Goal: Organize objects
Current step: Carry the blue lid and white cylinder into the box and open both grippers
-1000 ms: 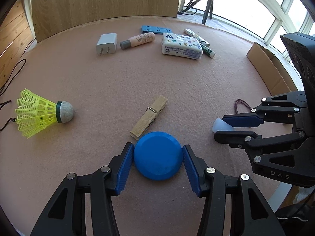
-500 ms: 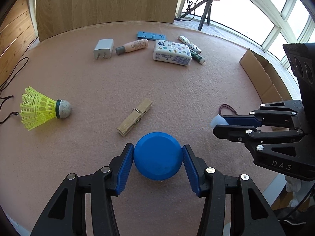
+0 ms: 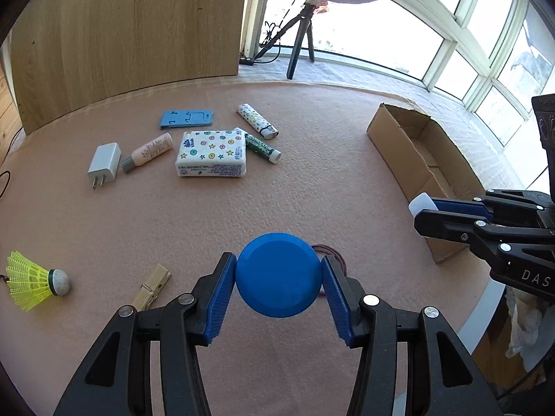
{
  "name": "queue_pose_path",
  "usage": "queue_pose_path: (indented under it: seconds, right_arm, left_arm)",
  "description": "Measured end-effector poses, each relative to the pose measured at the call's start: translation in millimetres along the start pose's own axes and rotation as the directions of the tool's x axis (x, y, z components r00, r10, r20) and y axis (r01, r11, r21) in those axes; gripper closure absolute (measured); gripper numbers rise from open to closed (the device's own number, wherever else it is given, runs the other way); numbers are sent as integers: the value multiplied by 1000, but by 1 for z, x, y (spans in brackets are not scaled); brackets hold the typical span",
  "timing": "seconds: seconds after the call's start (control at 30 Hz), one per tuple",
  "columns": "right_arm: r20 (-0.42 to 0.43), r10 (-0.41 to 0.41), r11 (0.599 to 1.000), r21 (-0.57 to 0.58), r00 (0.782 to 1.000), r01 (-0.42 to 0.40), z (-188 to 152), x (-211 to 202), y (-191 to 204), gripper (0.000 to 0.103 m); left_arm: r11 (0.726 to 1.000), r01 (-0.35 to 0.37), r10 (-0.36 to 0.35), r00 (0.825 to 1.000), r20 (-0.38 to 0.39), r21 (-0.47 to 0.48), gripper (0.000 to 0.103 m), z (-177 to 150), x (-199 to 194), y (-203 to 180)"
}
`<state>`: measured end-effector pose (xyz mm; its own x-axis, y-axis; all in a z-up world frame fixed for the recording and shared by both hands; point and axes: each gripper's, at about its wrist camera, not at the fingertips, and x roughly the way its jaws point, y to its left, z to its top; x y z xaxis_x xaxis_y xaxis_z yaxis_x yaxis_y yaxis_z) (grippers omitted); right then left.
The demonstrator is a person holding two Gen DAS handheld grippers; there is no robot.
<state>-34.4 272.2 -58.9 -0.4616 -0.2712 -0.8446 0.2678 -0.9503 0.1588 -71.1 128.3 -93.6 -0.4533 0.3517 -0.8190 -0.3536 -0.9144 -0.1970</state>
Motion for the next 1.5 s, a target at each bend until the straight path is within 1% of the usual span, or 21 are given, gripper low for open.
queue_pose_path:
  seconds: [0.27,0.5,0.57,0.67,0.87,1.0,1.17,1.2,1.23,1.27,1.3,1.33,1.37,1.4,1.5]
  right_arm:
    - [46,-106,987,124,993,100,-17,-38,-73,90]
    - [45,-183,965,200,982,170,-38,-59,-125,90]
    - [42,-196,959,218,980,183,-45,-63,-136,90]
    - [35,-207,952,239,978,192,-52,-65,-150,89]
    - [26,-214,945,260,976,200,-61,-68,-170,89]
    - [22,-215,941,271,976,202,-63,-67,-178,89]
    - [23,-214,940,275,977,199,-66,-68,-186,89]
    - [24,-212,941,275,977,197,-67,-69,-187,85]
    - [27,-214,940,275,976,199,-67,-70,-188,85]
    - [34,-209,942,276,977,192,-68,-71,-188,81]
    - [39,-195,945,274,980,177,-68,-73,-189,70]
    - [43,-189,946,274,981,171,-68,-74,-189,64]
    - [47,-193,947,272,980,173,-68,-75,-188,52]
    - [52,-200,947,268,979,179,-68,-76,-187,48]
    - [55,-208,945,270,977,186,-69,-77,-186,48]
  left_arm:
    - [992,61,-64,998,26,106,49,43,20,-68]
    - [974,120,-127,992,24,192,49,79,49,-133]
    - [968,126,-133,991,19,216,49,88,59,-152]
    - [958,148,-155,988,8,244,49,99,73,-180]
    - [943,161,-164,986,-13,291,49,119,101,-227]
    - [938,169,-167,985,-34,303,49,130,120,-248]
    - [935,174,-170,985,-40,309,49,139,135,-267]
    - [934,176,-172,984,-41,311,49,140,136,-272]
    - [933,177,-173,984,-42,314,49,141,137,-275]
    - [932,178,-173,984,-44,317,48,143,139,-279]
    - [931,181,-174,984,-51,318,43,143,139,-280]
    - [929,184,-176,983,-55,320,36,144,139,-282]
    - [930,179,-172,984,-48,321,34,145,139,-284]
    - [931,172,-167,985,-43,323,33,145,138,-284]
    - [934,167,-162,986,-40,315,33,146,137,-283]
